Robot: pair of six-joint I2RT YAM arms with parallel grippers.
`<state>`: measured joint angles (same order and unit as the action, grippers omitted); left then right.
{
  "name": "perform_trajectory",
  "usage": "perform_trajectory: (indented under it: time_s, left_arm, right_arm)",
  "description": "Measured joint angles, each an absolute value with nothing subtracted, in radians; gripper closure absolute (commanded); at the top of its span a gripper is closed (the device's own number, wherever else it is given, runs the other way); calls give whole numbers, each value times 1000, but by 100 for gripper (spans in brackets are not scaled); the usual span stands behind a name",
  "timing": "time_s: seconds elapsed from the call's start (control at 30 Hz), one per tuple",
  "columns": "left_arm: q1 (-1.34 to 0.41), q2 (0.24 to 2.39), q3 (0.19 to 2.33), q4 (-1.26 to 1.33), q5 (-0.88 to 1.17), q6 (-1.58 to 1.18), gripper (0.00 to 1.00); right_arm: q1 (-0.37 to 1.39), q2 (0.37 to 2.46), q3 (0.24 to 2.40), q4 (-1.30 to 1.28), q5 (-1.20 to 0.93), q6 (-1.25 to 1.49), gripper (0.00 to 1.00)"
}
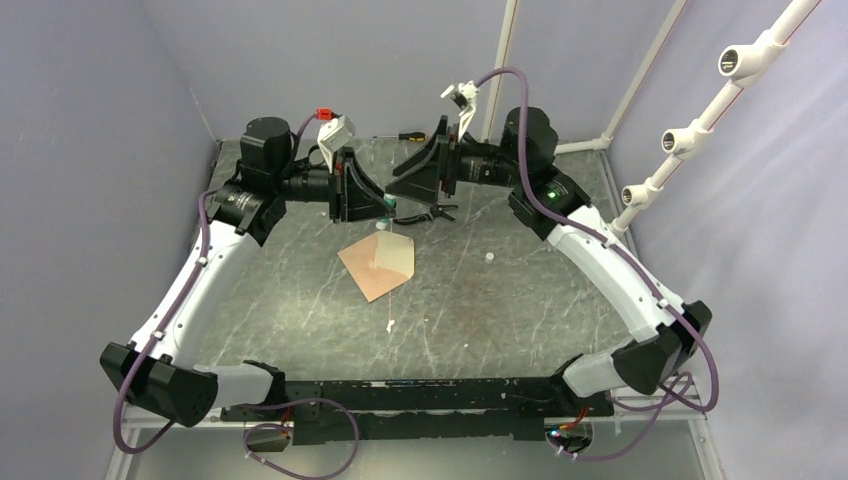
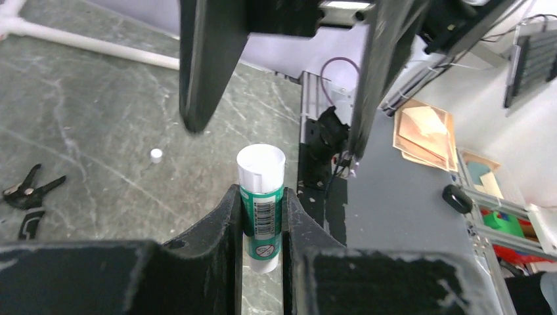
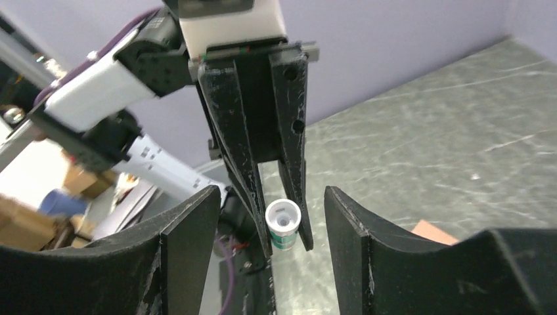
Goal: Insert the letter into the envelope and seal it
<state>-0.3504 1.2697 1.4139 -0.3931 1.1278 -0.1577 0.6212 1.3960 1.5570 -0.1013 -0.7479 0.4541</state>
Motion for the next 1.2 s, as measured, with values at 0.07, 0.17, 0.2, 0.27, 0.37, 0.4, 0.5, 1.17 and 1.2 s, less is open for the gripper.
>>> perform_trajectory:
  time_s: [0.07,0.17,0.2,0.27,0.37,0.4,0.5,1.17,1.2]
  left_arm:
    - [-350,1270,1414,-379,1171,-167,98]
    - [-350,1270,1420,-371,1204,-175,97]
    - [-350,1270,1422,-371,1209,-176,97]
    - [-350,1270,1425,-370,1215,-177,98]
    - [-350,1270,1426,-368,1225,-179,98]
    - [-350,1269,1426,-365,1232,-179,98]
    - [-350,1269,1428,-364,1234,-179,97]
    - [-343,1212,1388,-387,704,-90,98]
    - [-339,1212,1387,-381,684,-86,98]
  right_arm:
    - [621,1420,1557,-93,-836,458,37]
    - [622,1440,1554,-85,-904,464,46]
    - [622,1440,1547,-81,-918,464,52]
    - [621,1439,1542,-65,-933,468,65]
    - [621,1439,1542,-50,-938,469,80]
    - [621,1440,1542,-48,-939,475,83]
    - [620,1441,1542,-42,-944,487,89]
    - [859,1608,1872,-465,51,570,67]
    - [865,1645,1932,-505,77,571,53]
